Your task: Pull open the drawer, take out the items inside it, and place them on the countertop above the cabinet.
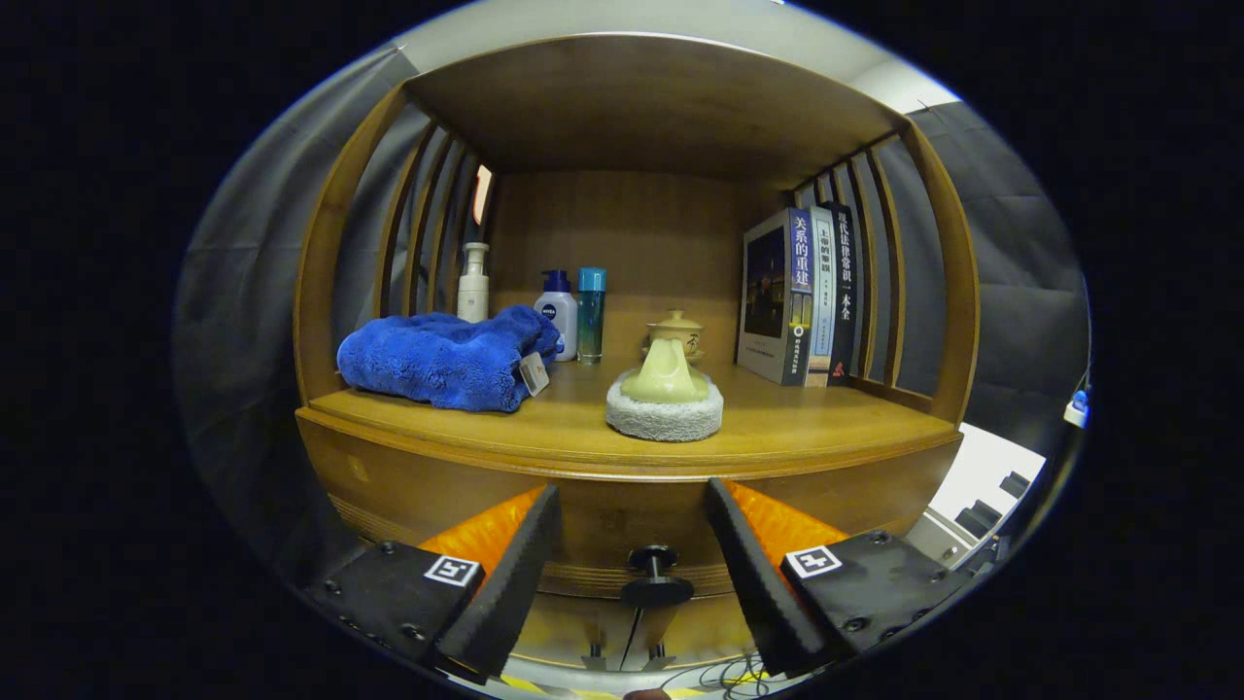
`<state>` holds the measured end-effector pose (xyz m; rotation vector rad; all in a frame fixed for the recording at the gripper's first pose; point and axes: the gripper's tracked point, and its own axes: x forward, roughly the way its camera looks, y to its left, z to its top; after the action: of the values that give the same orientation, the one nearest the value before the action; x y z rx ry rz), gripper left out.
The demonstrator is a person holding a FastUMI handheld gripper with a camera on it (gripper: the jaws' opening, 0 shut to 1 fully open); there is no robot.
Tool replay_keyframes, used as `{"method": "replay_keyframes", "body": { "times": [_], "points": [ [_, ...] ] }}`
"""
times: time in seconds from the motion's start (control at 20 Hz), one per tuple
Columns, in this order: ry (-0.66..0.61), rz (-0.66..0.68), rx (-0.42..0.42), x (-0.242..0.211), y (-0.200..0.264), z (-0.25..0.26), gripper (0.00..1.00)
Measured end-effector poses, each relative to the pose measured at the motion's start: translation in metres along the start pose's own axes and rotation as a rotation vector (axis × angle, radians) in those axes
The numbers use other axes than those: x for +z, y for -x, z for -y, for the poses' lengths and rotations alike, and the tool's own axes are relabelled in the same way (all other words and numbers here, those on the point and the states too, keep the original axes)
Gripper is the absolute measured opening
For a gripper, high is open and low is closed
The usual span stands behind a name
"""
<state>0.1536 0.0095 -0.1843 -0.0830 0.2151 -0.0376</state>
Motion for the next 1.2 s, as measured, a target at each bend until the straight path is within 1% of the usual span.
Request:
{"method": "replay_keyframes", "body": {
  "times": [0.15,0.3,0.5,0.7,0.9,1.1,1.2],
  "points": [
    [-0.031,-0.014,0.011,-0.001,0.004,-0.007,0.98],
    [-0.031,0.003,0.010,0.015,0.019,-0.009,0.98],
    [-0.038,0.025,0.033,0.040,0.056,-0.011,0.97],
    [-0.024,0.074,0.036,0.074,0.099,-0.007,0.97],
    [0.033,0.143,0.042,0.106,0.140,-0.006,0.97],
    [0.006,0.159,0.115,0.126,0.177,-0.015,0.97],
    [0.008,0.183,0.131,0.140,0.193,-0.014,0.97]
  ]
}}
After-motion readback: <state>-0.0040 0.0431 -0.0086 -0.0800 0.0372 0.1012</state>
